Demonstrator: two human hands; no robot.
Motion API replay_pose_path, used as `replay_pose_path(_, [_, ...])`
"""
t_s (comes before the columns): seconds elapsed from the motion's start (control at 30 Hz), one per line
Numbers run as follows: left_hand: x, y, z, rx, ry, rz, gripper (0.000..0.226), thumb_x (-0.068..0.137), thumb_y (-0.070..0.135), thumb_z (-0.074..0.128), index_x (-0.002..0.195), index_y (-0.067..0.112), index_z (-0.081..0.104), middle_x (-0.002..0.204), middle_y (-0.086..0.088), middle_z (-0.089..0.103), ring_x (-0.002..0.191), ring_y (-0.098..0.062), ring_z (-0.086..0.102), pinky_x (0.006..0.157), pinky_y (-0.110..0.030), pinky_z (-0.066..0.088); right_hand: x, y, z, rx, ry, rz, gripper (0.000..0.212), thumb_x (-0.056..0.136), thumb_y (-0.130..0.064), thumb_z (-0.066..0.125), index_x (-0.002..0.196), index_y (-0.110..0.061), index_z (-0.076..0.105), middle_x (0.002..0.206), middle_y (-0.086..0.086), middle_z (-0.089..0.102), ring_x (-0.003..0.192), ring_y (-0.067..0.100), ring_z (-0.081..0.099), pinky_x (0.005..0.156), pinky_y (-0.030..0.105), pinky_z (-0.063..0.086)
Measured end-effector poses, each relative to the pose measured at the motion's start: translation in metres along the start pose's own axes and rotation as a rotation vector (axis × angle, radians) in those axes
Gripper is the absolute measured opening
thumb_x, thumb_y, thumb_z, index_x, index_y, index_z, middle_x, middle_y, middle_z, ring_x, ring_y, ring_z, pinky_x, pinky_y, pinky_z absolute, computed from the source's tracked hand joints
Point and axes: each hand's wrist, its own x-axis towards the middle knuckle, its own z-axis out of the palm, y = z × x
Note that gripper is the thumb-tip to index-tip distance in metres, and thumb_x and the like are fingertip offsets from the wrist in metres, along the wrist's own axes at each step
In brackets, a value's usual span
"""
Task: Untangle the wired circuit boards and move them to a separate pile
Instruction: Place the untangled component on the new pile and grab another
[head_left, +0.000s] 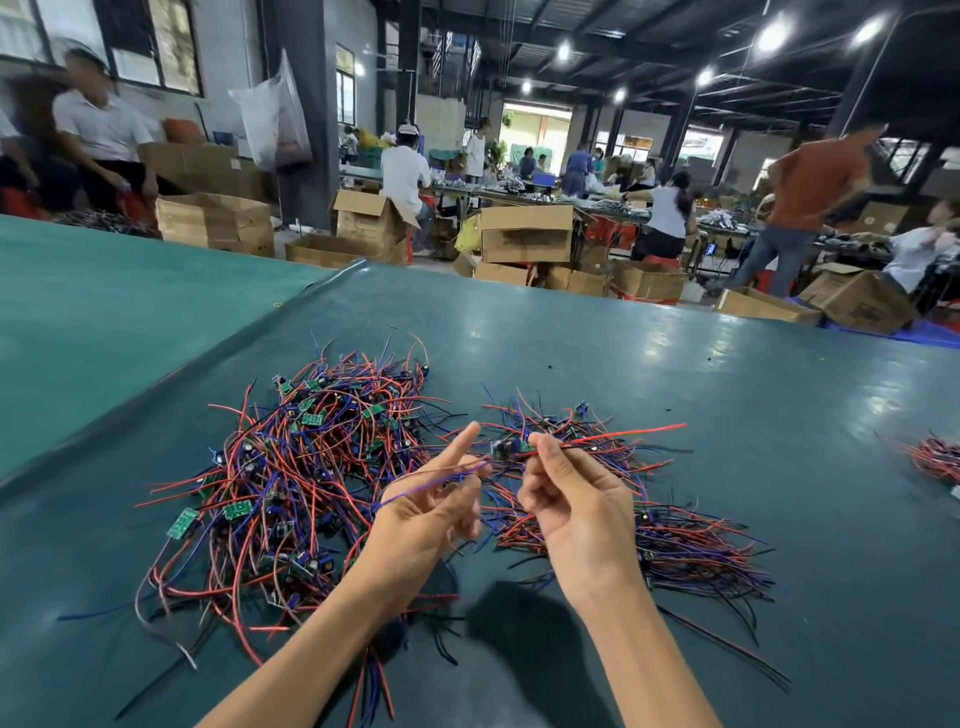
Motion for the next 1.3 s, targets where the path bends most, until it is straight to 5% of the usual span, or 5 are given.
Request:
replay_pose_path(0.1, [-0.004, -0.004, 0.000, 0.084, -0.011, 0.008, 0.032, 0.091, 0.022, 0.064, 0.118, 0.006, 0.071, 0.127, 0.014, 0.067, 0.063, -0.015, 0.056, 0.058, -0.026, 0.049, 0.005, -0.015, -0.001, -0.018, -0.025, 0.071, 0.015, 0.076, -0.020, 0.079, 0.080, -0.006, 0.079, 0.066, 0.007, 0.064, 0.052, 0.015, 0.054, 0.045, 0.024, 0.040])
replay_pose_path(0.3, [-0.008, -0.005, 0.003, 0.149, 0.013, 0.140, 0.047, 0.100, 0.009, 0.051, 0.140, 0.031, 0.058, 0.110, -0.005, 0.066, 0.068, -0.020, 0.062, 0.060, -0.030, 0.053, 0.009, -0.036, -0.005, 0.085, -0.156, 0.352, 0.028, 0.065, -0.030, 0.092, 0.079, -0.010, 0.078, 0.064, -0.004, 0.059, 0.045, 0.003, 0.049, 0.039, 0.016, 0.035])
replay_pose_path(0.57, [-0.011, 0.011, 0.005, -0.114, -0.305, -0.549, 0.046, 0.080, 0.063, 0.073, 0.094, 0.020, 0.077, 0.101, -0.015, 0.073, 0.079, -0.027, 0.071, 0.062, -0.034, 0.056, 0.013, -0.046, -0.013, -0.351, -0.355, 0.353, 0.046, 0.060, -0.048, 0.093, 0.084, -0.012, 0.078, 0.065, -0.001, 0.058, 0.043, 0.006, 0.041, 0.034, 0.014, 0.025])
replay_pose_path(0.9, [-0.019, 0.009, 0.014, 0.097, -0.290, -0.314, 0.017, 0.086, 0.038, 0.071, 0.086, 0.021, 0.075, 0.092, -0.014, 0.073, 0.066, -0.021, 0.067, 0.060, -0.024, 0.047, 0.014, -0.036, -0.014, -0.663, -0.284, 0.311, 0.040, 0.074, -0.048, 0.084, 0.085, -0.010, 0.078, 0.056, -0.001, 0.041, 0.042, 0.010, 0.028, 0.038, 0.016, 0.018])
replay_pose_path(1.3, [-0.019, 0.003, 0.016, 0.181, -0.105, -0.185, 0.033, 0.084, 0.042, 0.073, 0.102, 0.015, 0.077, 0.095, -0.019, 0.074, 0.079, -0.028, 0.073, 0.058, -0.025, 0.049, 0.016, -0.031, -0.017, -0.827, -0.288, 0.387, 0.031, 0.086, -0.030, 0.077, 0.089, 0.000, 0.074, 0.050, -0.007, 0.043, 0.040, 0.007, 0.031, 0.037, 0.015, 0.020])
